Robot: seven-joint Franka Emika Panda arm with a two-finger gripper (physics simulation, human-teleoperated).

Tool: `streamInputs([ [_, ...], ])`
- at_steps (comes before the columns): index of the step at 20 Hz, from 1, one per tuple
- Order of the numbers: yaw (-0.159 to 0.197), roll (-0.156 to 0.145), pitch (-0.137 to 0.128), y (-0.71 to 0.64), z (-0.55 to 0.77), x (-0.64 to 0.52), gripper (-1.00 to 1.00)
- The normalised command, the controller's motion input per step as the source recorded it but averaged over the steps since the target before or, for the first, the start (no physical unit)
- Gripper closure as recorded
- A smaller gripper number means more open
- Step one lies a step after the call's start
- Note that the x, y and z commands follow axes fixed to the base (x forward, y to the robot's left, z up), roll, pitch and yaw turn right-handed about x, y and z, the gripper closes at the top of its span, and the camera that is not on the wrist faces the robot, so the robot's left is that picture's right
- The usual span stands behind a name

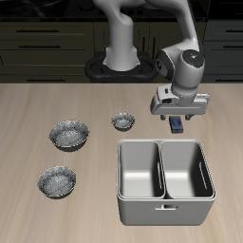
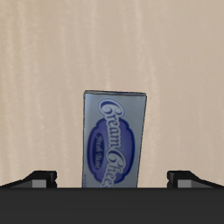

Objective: Place the cream cheese in the middle-sized bowl

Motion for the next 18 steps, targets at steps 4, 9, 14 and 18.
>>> streamInputs([
  [4,-0.031,0.023,0.029,0.0,-0.13,-0.03,-1.0],
  [9,-0.028,0.025,0.024,-0.03,-0.11,-0.02,1.0],
  [14,-0.001,0.001,0.002,-0.04,-0.06,-0.04,1.0],
  [18,-0.01,0.016,-0.002,-0.04,0.03,-0.03,1.0],
])
